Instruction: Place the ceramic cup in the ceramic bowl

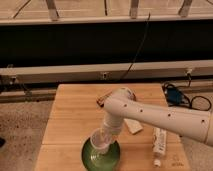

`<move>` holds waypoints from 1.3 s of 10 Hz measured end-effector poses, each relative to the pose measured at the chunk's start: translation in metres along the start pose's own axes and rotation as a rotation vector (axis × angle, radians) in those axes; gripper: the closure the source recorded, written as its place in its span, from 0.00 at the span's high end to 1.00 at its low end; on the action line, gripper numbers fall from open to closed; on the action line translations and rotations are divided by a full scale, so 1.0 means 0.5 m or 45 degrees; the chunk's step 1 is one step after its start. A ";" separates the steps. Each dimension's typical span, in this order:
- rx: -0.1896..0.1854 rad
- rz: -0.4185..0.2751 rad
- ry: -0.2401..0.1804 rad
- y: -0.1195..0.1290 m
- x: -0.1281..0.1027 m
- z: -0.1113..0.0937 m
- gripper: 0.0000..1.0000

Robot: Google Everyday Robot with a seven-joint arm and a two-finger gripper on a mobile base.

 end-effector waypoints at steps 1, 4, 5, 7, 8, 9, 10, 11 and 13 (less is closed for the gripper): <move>-0.005 0.001 0.002 0.001 0.001 -0.002 0.80; -0.002 0.008 0.028 0.006 0.002 -0.032 0.80; 0.003 0.013 0.047 0.010 0.002 -0.049 0.80; 0.015 0.027 0.090 0.016 0.003 -0.082 0.80; 0.016 0.053 0.109 0.023 0.007 -0.100 0.80; 0.017 0.080 0.113 0.028 0.009 -0.107 0.80; 0.010 0.092 0.100 0.035 0.008 -0.106 0.80; 0.009 0.065 0.089 0.027 0.007 -0.098 0.80; 0.010 0.044 0.096 0.011 0.004 -0.092 0.80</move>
